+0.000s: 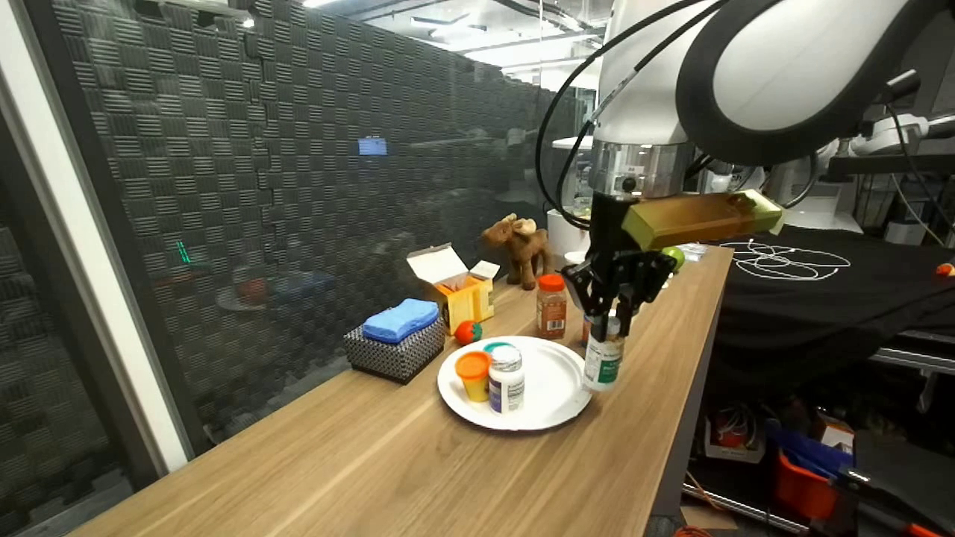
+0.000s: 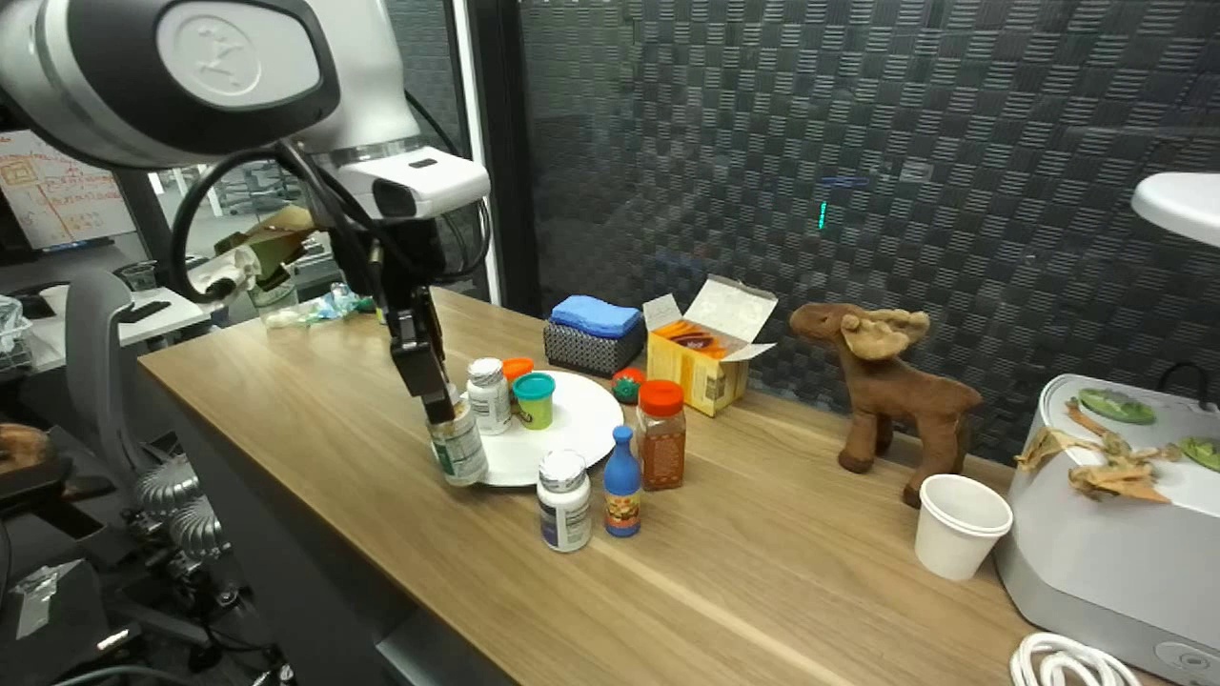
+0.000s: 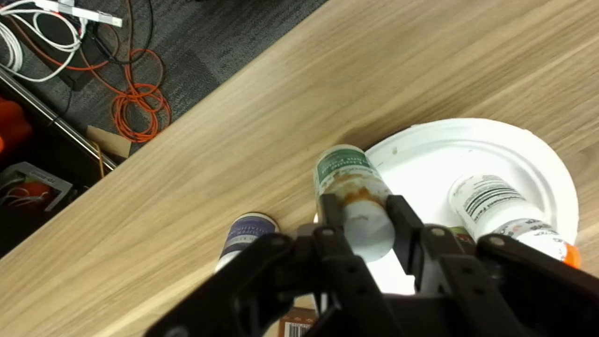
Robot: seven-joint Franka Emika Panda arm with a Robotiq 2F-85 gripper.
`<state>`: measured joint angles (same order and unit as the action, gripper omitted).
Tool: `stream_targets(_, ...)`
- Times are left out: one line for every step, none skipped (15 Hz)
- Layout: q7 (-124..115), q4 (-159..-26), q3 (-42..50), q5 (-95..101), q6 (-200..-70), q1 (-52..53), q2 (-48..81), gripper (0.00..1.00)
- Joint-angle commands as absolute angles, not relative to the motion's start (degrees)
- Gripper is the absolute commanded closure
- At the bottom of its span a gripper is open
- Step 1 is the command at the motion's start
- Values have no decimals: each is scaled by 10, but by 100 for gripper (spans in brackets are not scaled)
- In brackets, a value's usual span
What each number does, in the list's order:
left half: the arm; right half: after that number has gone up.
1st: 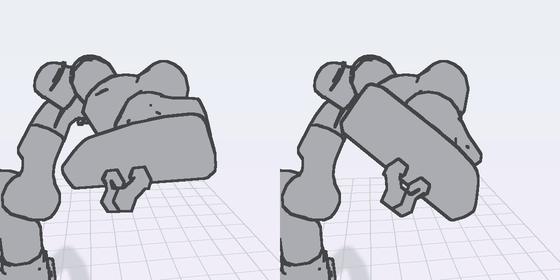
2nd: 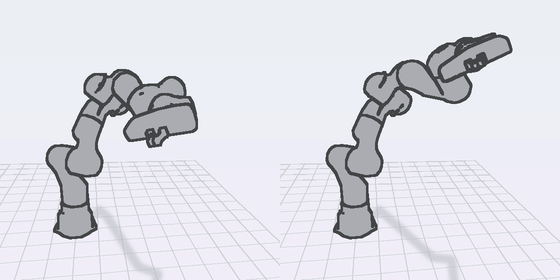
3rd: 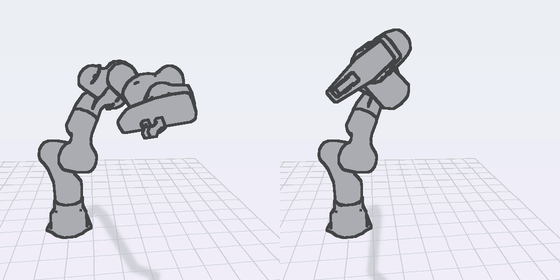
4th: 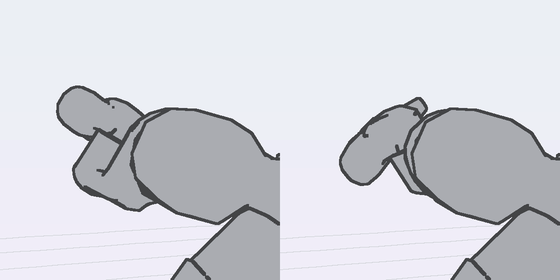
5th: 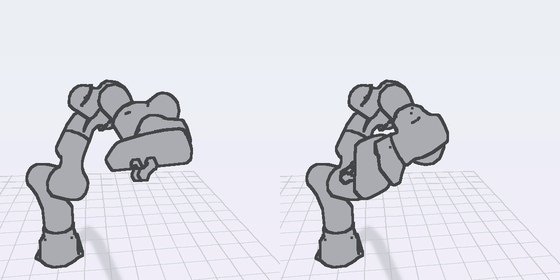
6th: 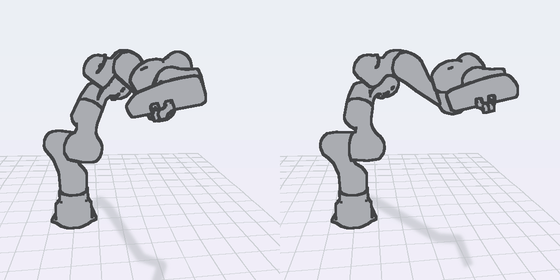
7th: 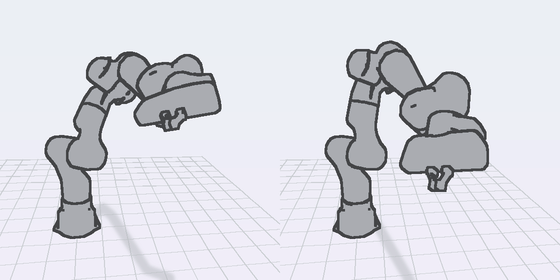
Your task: Put the bottles and the orange plushie surrounding the white plate on the white plate
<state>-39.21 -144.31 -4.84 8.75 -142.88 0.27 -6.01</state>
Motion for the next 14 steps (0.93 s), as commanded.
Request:
stream_targets(-410, -1423, -56, 83, -1462, 11, -24, 85)
stream_targets(-414, -1419, -56, 81, -1477, 13, -15, 86)
stream_targets(-414, -1415, -54, 75, -1487, 15, -7, 86)
stream_targets(-416, -1409, -53, 74, -1496, 17, -1, 86)
stream_targets(-416, -1403, -52, 73, -1501, 19, 4, 86)
stream_targets(-418, -1397, -51, 75, -1502, 21, 8, 86)
stream_targets(-418, -1391, -51, 78, -1504, 22, 12, 86)
stream_targets(-420, -1385, -50, 80, -1506, 23, 19, 86)
stream_targets(-421, -1379, -49, 82, -1508, 25, 27, 86)
stream_targets(-420, -1373, -47, 80, -1510, 27, 35, 86)
stream_targets(-419, -1365, -46, 78, -1510, 29, 44, 86)
stream_targets(-419, -1359, -45, 76, -1509, 31, 52, 86)
stream_targets(-418, -1352, -43, 76, -1508, 34, 61, 86)
stream_targets(-418, -1346, -41, 76, -1507, 36, 69, 86)
